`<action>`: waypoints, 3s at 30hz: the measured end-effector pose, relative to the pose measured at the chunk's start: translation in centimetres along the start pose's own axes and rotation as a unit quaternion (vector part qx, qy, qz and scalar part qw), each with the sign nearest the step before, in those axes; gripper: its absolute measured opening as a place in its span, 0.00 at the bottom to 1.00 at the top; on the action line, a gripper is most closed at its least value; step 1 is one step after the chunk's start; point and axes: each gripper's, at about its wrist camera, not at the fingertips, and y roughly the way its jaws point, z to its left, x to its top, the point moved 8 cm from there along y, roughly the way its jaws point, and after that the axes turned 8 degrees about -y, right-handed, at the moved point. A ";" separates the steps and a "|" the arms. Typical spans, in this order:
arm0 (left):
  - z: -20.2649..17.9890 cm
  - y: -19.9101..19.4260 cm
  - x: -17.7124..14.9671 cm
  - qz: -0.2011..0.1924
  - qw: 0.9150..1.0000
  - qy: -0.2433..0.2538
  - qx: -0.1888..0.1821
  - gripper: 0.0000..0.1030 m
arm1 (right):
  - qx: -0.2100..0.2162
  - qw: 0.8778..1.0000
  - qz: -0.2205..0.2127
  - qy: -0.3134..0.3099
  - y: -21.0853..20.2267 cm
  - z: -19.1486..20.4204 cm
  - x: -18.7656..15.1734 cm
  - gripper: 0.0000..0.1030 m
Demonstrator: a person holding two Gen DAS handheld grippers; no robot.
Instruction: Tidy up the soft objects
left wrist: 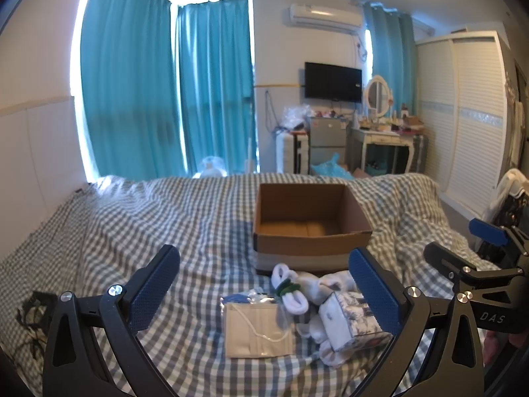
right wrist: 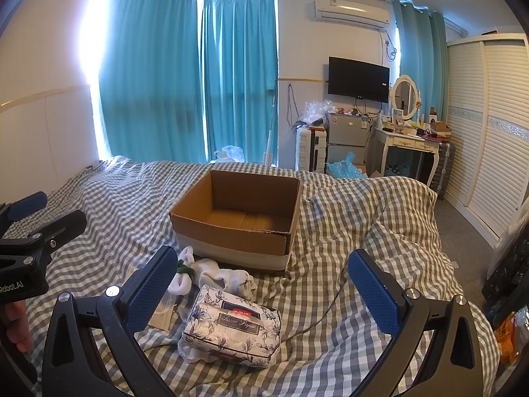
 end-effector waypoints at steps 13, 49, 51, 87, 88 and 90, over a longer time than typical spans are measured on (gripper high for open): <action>0.1 -0.1 0.3 -0.002 1.000 -0.001 -0.003 1.00 | 0.000 1.000 0.001 -0.002 0.0 0.0 -0.1 1.00; 2.3 4.3 -6.3 0.077 0.997 0.010 0.026 1.00 | 0.012 0.995 0.061 -0.074 2.6 2.0 -2.2 1.00; 2.6 5.0 -7.5 0.093 0.995 0.013 0.033 1.00 | 0.031 0.991 0.092 -0.094 4.0 3.1 -4.2 1.00; -5.1 10.8 -15.0 0.222 0.974 0.015 -0.040 0.81 | 0.067 0.988 0.140 -0.021 7.3 -0.4 -7.4 0.48; -5.4 11.1 -15.6 0.235 0.971 0.015 -0.046 0.77 | 0.065 0.987 0.143 -0.016 7.5 -0.7 -7.6 0.48; -5.9 11.5 -16.6 0.254 0.965 0.014 -0.056 0.60 | 0.063 0.986 0.152 -0.006 8.0 -1.1 -8.2 0.48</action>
